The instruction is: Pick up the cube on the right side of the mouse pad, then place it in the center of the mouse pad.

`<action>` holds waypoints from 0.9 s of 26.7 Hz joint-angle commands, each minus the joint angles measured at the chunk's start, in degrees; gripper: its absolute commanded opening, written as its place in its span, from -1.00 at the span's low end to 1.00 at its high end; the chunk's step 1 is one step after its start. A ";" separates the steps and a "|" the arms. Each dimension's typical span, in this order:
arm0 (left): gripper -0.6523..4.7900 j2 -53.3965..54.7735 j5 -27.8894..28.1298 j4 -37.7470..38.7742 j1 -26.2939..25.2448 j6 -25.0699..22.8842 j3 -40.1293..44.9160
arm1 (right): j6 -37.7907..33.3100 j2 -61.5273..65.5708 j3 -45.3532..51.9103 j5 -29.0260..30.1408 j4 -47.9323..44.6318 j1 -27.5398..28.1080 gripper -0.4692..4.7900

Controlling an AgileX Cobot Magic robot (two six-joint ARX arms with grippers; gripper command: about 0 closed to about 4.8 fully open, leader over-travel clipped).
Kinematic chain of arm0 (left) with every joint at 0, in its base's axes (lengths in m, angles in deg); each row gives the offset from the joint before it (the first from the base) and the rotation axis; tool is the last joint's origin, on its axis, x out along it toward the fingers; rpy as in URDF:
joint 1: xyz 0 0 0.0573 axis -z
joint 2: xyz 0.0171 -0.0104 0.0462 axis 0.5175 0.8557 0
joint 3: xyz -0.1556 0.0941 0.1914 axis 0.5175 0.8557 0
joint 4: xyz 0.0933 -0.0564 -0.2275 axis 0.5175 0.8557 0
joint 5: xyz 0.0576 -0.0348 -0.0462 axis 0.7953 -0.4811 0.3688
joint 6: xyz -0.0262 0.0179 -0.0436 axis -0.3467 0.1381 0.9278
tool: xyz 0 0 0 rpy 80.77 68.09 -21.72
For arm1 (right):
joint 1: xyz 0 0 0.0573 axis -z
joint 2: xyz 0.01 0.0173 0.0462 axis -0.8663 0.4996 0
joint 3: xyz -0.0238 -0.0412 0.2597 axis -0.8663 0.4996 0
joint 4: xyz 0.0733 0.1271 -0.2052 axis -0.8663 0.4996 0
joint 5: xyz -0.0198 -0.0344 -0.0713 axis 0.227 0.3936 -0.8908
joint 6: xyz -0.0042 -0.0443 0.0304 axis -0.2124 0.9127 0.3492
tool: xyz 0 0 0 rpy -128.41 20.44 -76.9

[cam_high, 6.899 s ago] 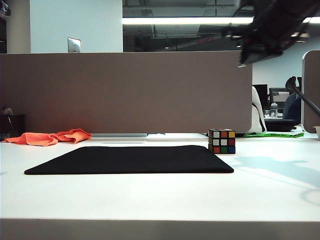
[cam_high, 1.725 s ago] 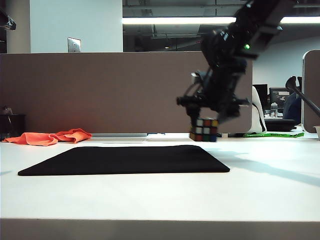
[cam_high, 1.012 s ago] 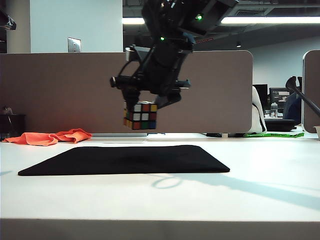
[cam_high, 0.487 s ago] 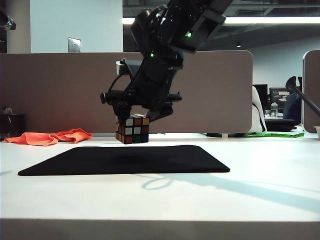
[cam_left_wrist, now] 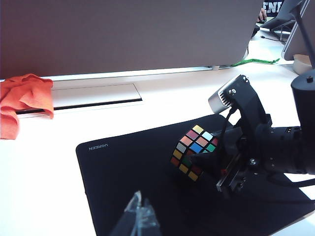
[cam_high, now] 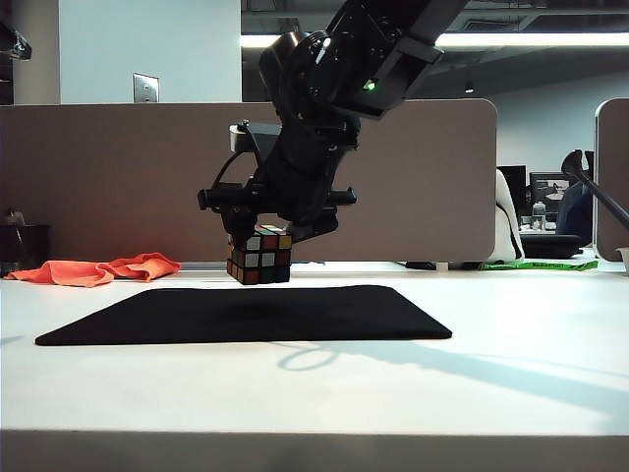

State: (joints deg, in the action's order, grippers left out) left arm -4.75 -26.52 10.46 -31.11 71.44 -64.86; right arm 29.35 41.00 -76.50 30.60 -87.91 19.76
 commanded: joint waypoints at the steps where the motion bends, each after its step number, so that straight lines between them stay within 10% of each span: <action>1: -0.78 -0.04 -0.24 -0.70 0.09 -0.02 -0.28 | -4.11 -0.17 -0.48 -0.13 -1.62 -0.02 0.22; 24: -0.78 -0.04 -0.22 -0.72 0.09 0.59 -0.26 | -18.40 0.57 -5.62 -7.21 9.35 -1.01 0.22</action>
State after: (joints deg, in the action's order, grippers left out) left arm -4.75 -26.52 10.49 -31.11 71.83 -64.84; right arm 11.26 41.63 -81.85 23.97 -77.84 19.08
